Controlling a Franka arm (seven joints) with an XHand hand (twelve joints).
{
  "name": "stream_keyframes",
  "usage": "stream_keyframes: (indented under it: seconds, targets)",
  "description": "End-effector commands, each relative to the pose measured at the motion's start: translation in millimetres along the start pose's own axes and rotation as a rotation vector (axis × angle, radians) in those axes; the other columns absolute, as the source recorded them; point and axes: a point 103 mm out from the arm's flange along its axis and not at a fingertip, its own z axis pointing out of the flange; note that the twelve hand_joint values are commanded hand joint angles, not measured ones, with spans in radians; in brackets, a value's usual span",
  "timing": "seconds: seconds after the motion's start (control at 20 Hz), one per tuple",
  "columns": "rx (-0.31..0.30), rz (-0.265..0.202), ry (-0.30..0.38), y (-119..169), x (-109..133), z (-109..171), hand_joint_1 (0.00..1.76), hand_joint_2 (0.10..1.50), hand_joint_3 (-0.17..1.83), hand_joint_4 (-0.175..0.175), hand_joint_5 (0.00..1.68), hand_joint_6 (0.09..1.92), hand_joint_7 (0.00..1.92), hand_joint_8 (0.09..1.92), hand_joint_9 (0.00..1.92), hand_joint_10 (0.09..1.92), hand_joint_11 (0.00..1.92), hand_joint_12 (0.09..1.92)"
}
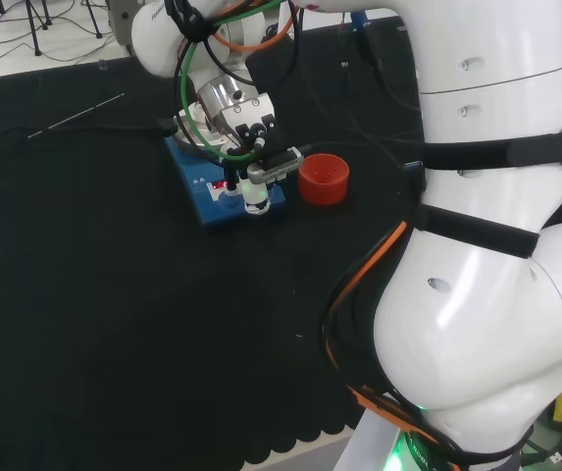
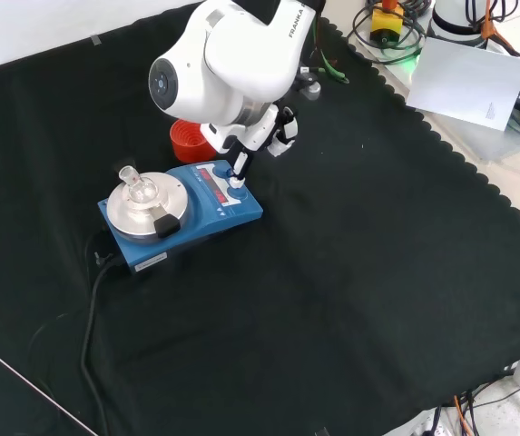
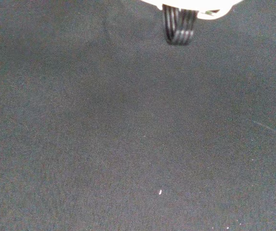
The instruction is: Turn on the heater.
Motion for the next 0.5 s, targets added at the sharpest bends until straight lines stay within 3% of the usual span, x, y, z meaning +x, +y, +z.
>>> stream_keyframes:
  seconds: [0.05, 0.5]
  targets:
    - [0.004, -0.004, 0.004, 1.8, -0.6, 1.7, 1.44, 0.72, 1.01, -0.042, 0.28, 0.09, 1.81, 1.85, 1.92, 1.68, 1.91, 1.61]
    - [-0.005, -0.01, 0.012, 1.9, -2.8, 0.1, 1.44, 0.72, 1.01, -0.044, 0.29, 0.09, 1.81, 1.85, 1.92, 1.68, 1.91, 1.6]
